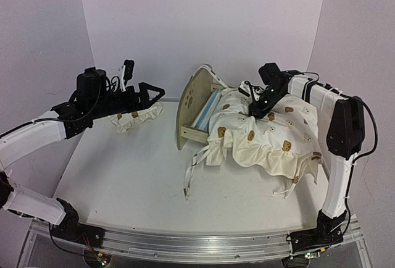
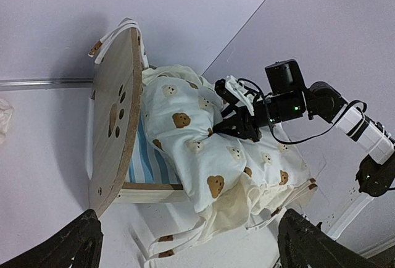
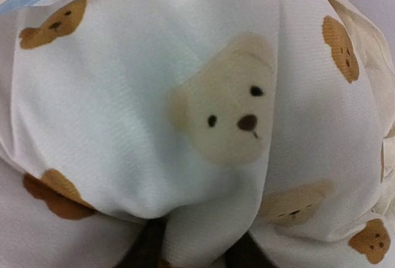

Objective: Set up the pet bed

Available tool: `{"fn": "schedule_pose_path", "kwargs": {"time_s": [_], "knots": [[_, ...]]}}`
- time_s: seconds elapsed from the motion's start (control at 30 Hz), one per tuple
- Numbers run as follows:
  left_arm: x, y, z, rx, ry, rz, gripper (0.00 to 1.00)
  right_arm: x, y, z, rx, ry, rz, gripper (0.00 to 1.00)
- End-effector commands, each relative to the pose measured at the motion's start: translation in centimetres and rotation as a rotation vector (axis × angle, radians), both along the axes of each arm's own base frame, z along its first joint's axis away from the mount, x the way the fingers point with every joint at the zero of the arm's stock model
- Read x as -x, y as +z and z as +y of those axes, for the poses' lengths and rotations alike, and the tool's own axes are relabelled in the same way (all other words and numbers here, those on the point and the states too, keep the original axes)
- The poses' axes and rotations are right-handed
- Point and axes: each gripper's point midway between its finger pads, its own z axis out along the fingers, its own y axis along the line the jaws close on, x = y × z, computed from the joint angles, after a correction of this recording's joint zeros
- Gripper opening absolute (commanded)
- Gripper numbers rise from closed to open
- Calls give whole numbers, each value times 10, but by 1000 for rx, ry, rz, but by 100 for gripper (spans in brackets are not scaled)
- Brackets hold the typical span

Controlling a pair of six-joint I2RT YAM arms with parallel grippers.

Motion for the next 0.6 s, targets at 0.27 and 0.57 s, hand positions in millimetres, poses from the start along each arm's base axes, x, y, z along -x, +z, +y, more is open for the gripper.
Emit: {"fn": "schedule_pose_path", "kwargs": {"time_s": [0.27, 0.57], "knots": [[-3, 10, 8, 6, 39, -30, 99, 4, 176, 42, -413, 69, -344, 0], [-1, 12, 10, 14, 44, -29, 100, -11, 231, 62, -705, 29, -473, 0]]}}
